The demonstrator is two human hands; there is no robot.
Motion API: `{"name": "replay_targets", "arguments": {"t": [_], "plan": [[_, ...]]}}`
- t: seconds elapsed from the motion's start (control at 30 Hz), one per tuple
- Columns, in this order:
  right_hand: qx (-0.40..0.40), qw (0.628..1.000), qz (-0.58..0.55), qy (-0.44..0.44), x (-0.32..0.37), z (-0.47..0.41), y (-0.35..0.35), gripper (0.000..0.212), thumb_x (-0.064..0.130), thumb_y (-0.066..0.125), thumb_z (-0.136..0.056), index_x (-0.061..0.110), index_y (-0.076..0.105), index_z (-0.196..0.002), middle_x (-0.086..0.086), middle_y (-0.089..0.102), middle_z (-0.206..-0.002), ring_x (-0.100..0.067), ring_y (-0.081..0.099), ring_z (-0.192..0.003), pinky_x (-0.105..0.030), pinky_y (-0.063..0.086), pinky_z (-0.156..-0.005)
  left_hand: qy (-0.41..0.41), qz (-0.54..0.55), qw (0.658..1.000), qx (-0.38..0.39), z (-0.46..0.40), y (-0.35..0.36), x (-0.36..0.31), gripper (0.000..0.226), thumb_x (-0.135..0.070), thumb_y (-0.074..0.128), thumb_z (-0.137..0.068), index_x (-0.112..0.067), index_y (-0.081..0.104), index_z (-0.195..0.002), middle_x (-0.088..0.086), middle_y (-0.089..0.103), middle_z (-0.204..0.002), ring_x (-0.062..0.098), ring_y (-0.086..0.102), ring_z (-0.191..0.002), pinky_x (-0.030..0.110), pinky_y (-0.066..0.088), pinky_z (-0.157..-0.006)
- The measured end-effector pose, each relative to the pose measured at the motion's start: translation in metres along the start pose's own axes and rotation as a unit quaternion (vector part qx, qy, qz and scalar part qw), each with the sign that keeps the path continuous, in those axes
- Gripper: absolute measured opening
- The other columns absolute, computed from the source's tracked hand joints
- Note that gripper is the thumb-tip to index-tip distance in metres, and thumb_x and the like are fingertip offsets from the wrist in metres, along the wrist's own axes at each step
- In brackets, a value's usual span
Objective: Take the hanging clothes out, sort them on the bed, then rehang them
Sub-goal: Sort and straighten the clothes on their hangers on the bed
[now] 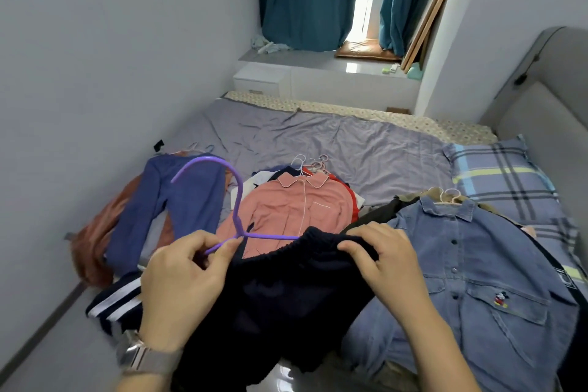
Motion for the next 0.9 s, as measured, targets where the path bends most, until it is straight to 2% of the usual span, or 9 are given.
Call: {"name": "replay_targets", "arguments": {"t": [0.07,0.17,0.33,0.47,0.57,0.63,0.7,0.8,0.9], "plan": [[0.008,1.000,-0.015,-0.001,0.013,0.002,0.012,0.029,0.054,0.050,-0.082,0.029,0.065,-0.076,0.017,0.060,-0.074,-0.005,0.052,-0.071,-0.031,0.040,-0.073,0.002,0.008,1.000,-0.004,0.002,-0.013,0.016,0.029,-0.053,0.063,-0.073,-0.025,0.059,-0.064,-0.007,0.061,-0.061,0.014,0.058,-0.060,0.039,0.048,-0.060],[0.031,0.999,-0.035,0.003,0.042,0.005,0.039,0.029,0.054,0.050,-0.080,0.030,0.064,-0.073,0.023,0.055,-0.069,-0.003,0.050,-0.072,-0.024,0.037,-0.072,0.012,-0.010,1.000,-0.021,0.003,-0.045,0.045,0.035,-0.055,0.054,-0.070,-0.023,0.062,-0.062,-0.007,0.061,-0.063,0.013,0.058,-0.063,0.038,0.049,-0.066],[0.059,0.995,-0.073,-0.017,0.104,0.001,0.085,0.031,0.055,0.052,-0.076,0.029,0.068,-0.070,0.019,0.062,-0.068,-0.005,0.054,-0.073,-0.017,0.038,-0.072,-0.075,-0.028,0.993,-0.082,0.000,-0.103,0.101,0.018,-0.045,0.061,-0.070,-0.028,0.062,-0.062,-0.015,0.060,-0.070,0.021,0.061,-0.075,0.048,0.048,-0.081],[0.102,0.992,-0.067,-0.020,0.138,-0.005,0.115,0.028,0.056,0.055,-0.075,0.030,0.066,-0.073,0.026,0.055,-0.063,0.001,0.051,-0.069,-0.016,0.035,-0.066,-0.083,-0.025,0.993,-0.082,-0.006,-0.129,0.131,0.016,-0.039,0.065,-0.072,-0.027,0.062,-0.062,-0.011,0.060,-0.068,0.019,0.062,-0.074,0.047,0.049,-0.079],[0.150,0.986,-0.050,-0.060,0.170,-0.008,0.139,0.040,0.065,0.054,-0.072,0.033,0.067,-0.092,0.022,0.059,-0.081,-0.007,0.056,-0.084,-0.020,0.040,-0.073,-0.064,-0.012,0.994,-0.082,-0.011,-0.141,0.146,0.015,-0.039,0.064,-0.072,-0.026,0.062,-0.064,-0.013,0.060,-0.069,0.014,0.061,-0.073,0.042,0.049,-0.077],[0.158,0.983,-0.045,-0.083,0.194,-0.008,0.156,0.051,0.070,0.049,-0.070,0.032,0.065,-0.100,0.015,0.064,-0.093,-0.010,0.057,-0.090,-0.029,0.045,-0.081,-0.055,-0.015,0.995,-0.082,-0.016,-0.148,0.157,0.016,-0.035,0.067,-0.075,-0.022,0.064,-0.066,-0.013,0.059,-0.070,0.014,0.060,-0.072,0.036,0.048,-0.073],[0.139,0.986,-0.032,-0.086,0.211,-0.008,0.170,0.049,0.069,0.045,-0.074,0.029,0.064,-0.094,0.012,0.065,-0.088,-0.012,0.057,-0.085,-0.033,0.044,-0.080,-0.045,-0.021,0.996,-0.080,-0.023,-0.156,0.167,0.016,-0.035,0.064,-0.074,-0.021,0.065,-0.066,-0.013,0.059,-0.070,0.011,0.059,-0.071,0.025,0.045,-0.071],[0.108,0.991,-0.050,-0.056,0.222,-0.011,0.189,0.036,0.064,0.044,-0.077,0.030,0.055,-0.074,0.012,0.058,-0.072,-0.009,0.051,-0.072,-0.029,0.035,-0.073,-0.018,-0.030,0.998,-0.059,-0.037,-0.169,0.181,0.015,-0.035,0.064,-0.074,-0.021,0.069,-0.070,-0.015,0.060,-0.071,0.006,0.056,-0.075,0.008,0.039,-0.072],[0.105,0.991,-0.074,-0.028,0.227,-0.022,0.213,0.027,0.062,0.045,-0.075,0.036,0.050,-0.069,0.014,0.057,-0.067,-0.007,0.050,-0.072,-0.025,0.027,-0.072,0.008,-0.035,0.999,-0.015,-0.056,-0.172,0.193,0.017,-0.042,0.064,-0.074,-0.029,0.073,-0.081,-0.015,0.063,-0.074,0.004,0.056,-0.080,0.007,0.040,-0.075]]}}
Point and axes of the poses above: each hand's wrist, its own z-axis away from the middle knuckle, its own y-axis out of the palm, x = y × z, the point moved 3 cm from there along -z, towards the middle knuckle
